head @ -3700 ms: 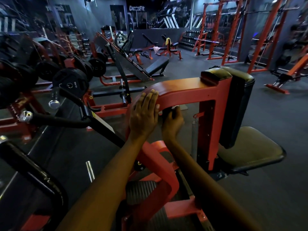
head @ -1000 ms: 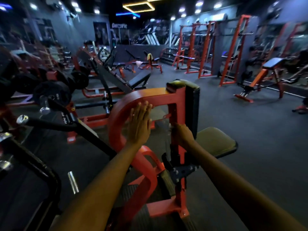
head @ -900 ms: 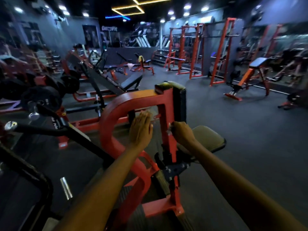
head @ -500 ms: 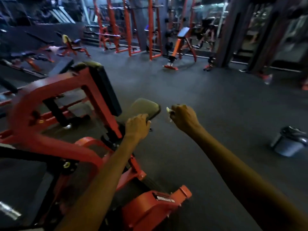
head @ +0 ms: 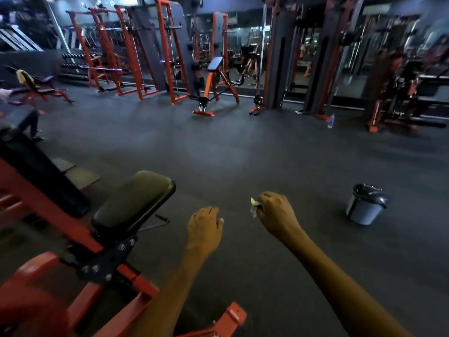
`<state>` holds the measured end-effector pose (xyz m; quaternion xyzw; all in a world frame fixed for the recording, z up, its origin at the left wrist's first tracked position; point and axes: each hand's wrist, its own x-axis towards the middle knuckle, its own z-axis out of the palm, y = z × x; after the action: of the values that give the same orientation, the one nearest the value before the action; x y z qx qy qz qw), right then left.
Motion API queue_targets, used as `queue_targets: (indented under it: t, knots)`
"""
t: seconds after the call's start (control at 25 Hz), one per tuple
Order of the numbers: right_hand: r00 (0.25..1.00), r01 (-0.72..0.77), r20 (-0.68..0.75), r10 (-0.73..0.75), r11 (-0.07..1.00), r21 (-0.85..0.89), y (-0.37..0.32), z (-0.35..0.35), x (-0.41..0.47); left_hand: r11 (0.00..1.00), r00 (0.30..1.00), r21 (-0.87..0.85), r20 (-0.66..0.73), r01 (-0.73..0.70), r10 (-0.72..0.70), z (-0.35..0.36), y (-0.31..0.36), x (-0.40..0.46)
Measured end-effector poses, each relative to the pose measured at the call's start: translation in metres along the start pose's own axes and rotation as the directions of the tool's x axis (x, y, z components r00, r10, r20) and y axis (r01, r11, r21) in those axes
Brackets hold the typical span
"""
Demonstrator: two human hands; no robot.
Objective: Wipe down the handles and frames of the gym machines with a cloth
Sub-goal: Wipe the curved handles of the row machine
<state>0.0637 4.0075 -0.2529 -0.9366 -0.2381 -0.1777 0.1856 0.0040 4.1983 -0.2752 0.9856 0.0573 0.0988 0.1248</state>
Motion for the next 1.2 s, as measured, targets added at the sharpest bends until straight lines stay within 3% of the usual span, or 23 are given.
queue_targets:
  t: [0.4,0.6,0.88,1.2]
  knots:
    - [0.993,0.111,0.035,-0.114,0.992,0.063,0.106,0.053,0.194,0.994,0.992,0.017,-0.062,0.111,-0.110,0.020,0.037,0.205]
    - [0.963,0.256,0.051,-0.264,0.959,0.120,0.144,0.098,0.321,0.971,0.963,0.034,-0.143,0.236,-0.229,0.037,0.042,0.318]
    - [0.873,0.457,0.075,-0.482,0.862,0.218,0.187,0.153,0.504,0.880,0.860,0.021,-0.223,0.475,-0.459,0.053,0.041,0.483]
    - [0.757,0.585,0.109,-0.644,0.744,0.323,0.163,0.251,0.679,0.721,0.694,0.014,-0.287,0.693,-0.661,0.055,-0.046,0.625]
